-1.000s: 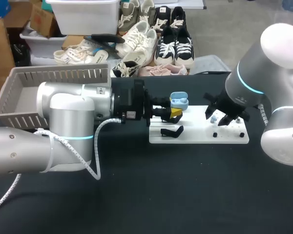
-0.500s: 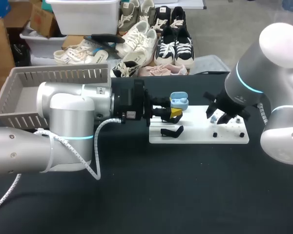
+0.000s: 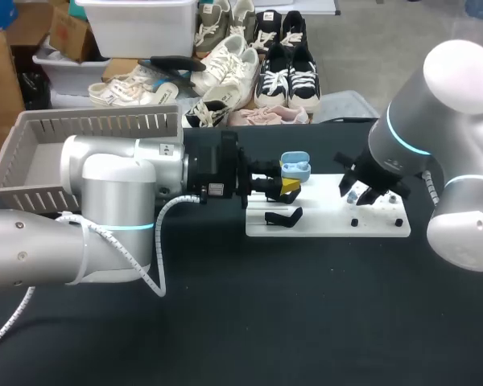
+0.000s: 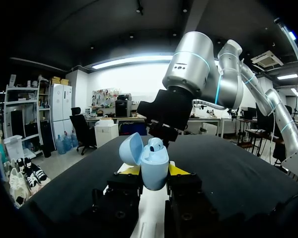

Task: Pick up each earbud case from the left stands, insert the matching earbuds, close the lid, and place the case in the box.

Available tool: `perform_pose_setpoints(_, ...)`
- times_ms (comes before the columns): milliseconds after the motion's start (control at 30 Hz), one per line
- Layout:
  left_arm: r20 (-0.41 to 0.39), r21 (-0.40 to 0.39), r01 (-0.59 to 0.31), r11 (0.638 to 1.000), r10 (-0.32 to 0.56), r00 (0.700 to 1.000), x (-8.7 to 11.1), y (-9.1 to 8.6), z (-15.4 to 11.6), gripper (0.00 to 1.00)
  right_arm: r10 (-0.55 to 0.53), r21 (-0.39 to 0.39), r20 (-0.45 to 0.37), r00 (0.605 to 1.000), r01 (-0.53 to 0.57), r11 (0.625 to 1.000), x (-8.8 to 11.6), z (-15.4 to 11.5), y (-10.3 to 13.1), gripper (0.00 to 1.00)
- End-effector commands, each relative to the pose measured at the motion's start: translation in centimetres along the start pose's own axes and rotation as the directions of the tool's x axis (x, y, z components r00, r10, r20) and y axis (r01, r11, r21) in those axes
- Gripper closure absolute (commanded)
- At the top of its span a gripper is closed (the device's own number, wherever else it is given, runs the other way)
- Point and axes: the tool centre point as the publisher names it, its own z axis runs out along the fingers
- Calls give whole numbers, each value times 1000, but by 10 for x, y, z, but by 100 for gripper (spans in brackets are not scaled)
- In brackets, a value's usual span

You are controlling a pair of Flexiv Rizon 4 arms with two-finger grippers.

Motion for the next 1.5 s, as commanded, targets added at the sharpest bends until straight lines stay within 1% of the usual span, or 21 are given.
perform_pose_setpoints(33,3,-1,-1,1000,1,1000,1,0,0,100,4,1,36,999,-4,1000,2,1,-1,71)
perform_pose_setpoints(167,3,-1,-1,1000,1,1000,1,0,0,100,4,2,32,999,-4,1000,1,3,0,73)
perform_pose_setpoints(233,3,-1,-1,1000,1,1000,1,0,0,100,5,3,30,1000,-6,1000,2,3,-1,76)
perform_pose_setpoints(433,3,-1,-1,1000,1,1000,1,0,0,100,9,8,25,1000,-9,1000,3,4,-1,77)
perform_pose_setpoints(567,3,-1,-1,1000,1,1000,1,0,0,100,10,11,22,1000,-10,1000,3,4,-2,83)
perform_pose_setpoints(733,3,-1,-1,1000,1,1000,1,0,0,100,13,12,23,1000,-13,1000,3,5,-2,88)
perform_pose_setpoints(767,3,-1,-1,1000,1,1000,1,0,0,100,14,12,24,1000,-14,1000,3,5,-2,93)
perform_pose_setpoints(867,3,-1,-1,1000,1,1000,1,0,0,100,14,11,23,1000,-14,1000,2,4,-2,100)
perform_pose_setpoints(1033,3,-1,-1,1000,1,1000,1,0,0,100,15,13,20,1000,-16,1000,3,2,-2,100)
perform_pose_setpoints(1233,3,-1,-1,1000,1,1000,1,0,0,100,6,20,40,999,-7,1000,3,-11,-2,100)
perform_pose_setpoints(1333,3,-1,-1,1000,1,1000,1,0,0,100,-4,12,49,999,3,1000,5,-15,-1,100)
perform_pose_setpoints(1400,3,-1,-1,1000,1,1000,1,0,0,100,-24,-30,55,998,26,999,7,-20,0,100)
perform_pose_setpoints(1500,3,-1,-1,1000,1,1000,1,0,0,100,-38,-95,41,998,42,995,7,-25,0,100)
